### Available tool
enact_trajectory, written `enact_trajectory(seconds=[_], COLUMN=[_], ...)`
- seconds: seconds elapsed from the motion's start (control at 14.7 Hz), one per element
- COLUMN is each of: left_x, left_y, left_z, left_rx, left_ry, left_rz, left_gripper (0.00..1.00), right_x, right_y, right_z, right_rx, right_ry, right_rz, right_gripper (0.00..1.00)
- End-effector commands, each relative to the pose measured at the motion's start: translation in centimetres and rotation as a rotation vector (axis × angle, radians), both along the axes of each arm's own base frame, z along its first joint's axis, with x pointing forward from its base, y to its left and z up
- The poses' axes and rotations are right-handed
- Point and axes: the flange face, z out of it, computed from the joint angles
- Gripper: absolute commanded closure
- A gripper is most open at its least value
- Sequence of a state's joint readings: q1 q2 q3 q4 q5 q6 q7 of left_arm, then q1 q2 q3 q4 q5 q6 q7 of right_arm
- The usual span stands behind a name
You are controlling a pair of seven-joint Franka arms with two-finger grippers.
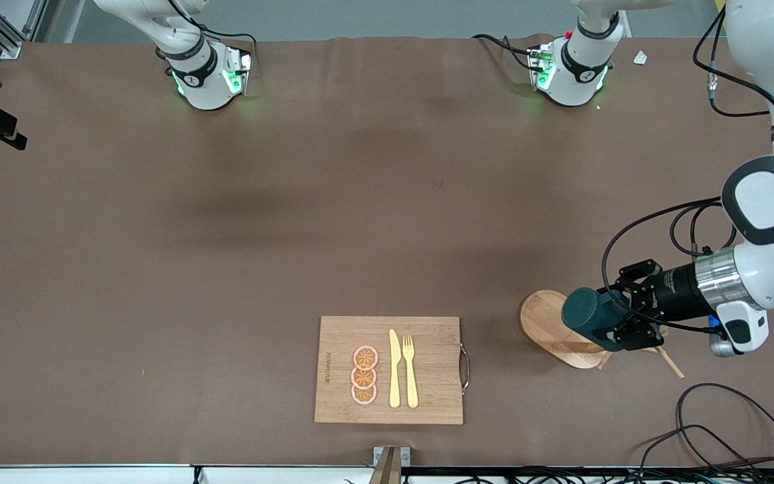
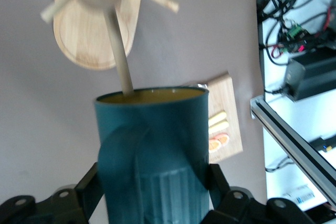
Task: Transfer cup from left to right arm and place
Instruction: 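Lift the teal mug off the stand and carry it to mid-table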
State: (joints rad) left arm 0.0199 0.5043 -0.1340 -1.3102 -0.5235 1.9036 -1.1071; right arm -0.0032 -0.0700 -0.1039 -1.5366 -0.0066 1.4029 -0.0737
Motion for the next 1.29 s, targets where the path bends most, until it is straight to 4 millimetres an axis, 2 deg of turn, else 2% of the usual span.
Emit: enact_trajectory(seconds=[0.0,0.2,0.34,0.48,0.61,0.88,1.09,1.22], left_x=[-1.3,-2.1,-2.8,-4.2,-6.0,-11.0,-16.0,-18.9], left_y=[-2.9,-6.4,-9.2,-13.9,-19.2,-30.5,-39.3,-43.5], left_z=[2.6,3.3,3.6,4.8,4.9,4.8,1.7,-0.5], left_rx=[-0.046,-0.069,-0.062,0.074,0.166,0.324,0.504,0.602], left_ry=[0.018,0.028,0.004,-0.095,-0.177,-0.373,-0.568,-0.672], left_rz=[0.006,-0.016,-0.074,-0.153,-0.238,-0.418,-0.620,-0.681], left_gripper=[0.54,0.55,0.60,0.64,0.67,0.69,0.75,0.77], right_x=[-0.4,-0.4,-0.4,-0.4,-0.4,-0.4,-0.4,-0.4], right_y=[0.0,0.0,0.0,0.0,0.0,0.2,0.1,0.0], right_z=[0.0,0.0,0.1,0.1,0.1,0.1,0.2,0.1], right_rx=[0.005,0.005,0.005,0.005,0.005,0.005,0.003,0.003], right_ry=[-0.001,-0.001,-0.003,-0.003,-0.003,-0.003,-0.004,-0.001], right_rz=[0.011,0.011,0.011,0.011,0.011,0.015,0.014,0.012], right_gripper=[0.00,0.00,0.00,0.00,0.00,0.00,0.00,0.00])
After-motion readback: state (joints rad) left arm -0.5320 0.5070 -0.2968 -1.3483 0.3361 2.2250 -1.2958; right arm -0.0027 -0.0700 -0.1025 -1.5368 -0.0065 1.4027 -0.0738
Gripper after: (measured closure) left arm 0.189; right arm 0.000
